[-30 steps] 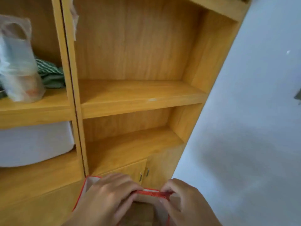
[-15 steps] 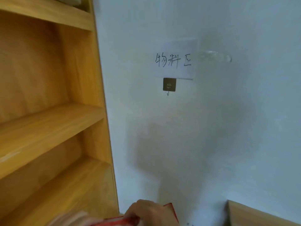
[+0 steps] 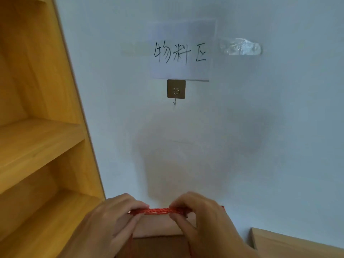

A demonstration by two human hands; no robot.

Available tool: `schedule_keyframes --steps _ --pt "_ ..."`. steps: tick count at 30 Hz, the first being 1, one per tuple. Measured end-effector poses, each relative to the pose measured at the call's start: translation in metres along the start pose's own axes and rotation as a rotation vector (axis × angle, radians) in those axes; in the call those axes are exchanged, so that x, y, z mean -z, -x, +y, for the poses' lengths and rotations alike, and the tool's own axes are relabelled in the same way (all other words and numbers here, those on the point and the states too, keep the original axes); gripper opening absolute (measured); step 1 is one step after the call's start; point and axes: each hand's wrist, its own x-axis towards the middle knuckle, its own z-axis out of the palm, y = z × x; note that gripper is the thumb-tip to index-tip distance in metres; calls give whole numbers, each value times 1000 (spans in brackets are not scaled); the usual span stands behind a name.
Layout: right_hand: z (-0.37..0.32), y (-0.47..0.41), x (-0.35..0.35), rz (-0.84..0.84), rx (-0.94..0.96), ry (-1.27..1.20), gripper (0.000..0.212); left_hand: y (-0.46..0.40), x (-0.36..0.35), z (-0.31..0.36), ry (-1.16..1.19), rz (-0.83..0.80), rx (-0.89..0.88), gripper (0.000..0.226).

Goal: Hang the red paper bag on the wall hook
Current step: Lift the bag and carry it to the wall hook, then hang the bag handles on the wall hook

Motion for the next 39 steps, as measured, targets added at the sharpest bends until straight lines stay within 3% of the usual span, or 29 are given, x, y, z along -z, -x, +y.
schedule_keyframes --steps 12,20,30,34,39 --pt "15 -112 7 134 -266 -39 15 -142 -8 -101 397 -70 -148 15" --pt "24 -173 26 221 -272 -130 4 -217 4 -124 511 -111 -65 15" --pt "36 -249 70 449 -146 -344 14 -292 17 -117 647 77 79 12" --pt "52 -272 72 588 -146 -230 9 -315 14 -106 617 166 80 9" --pt "61 -284 63 647 -156 -39 10 -326 -2 -100 455 260 78 8"
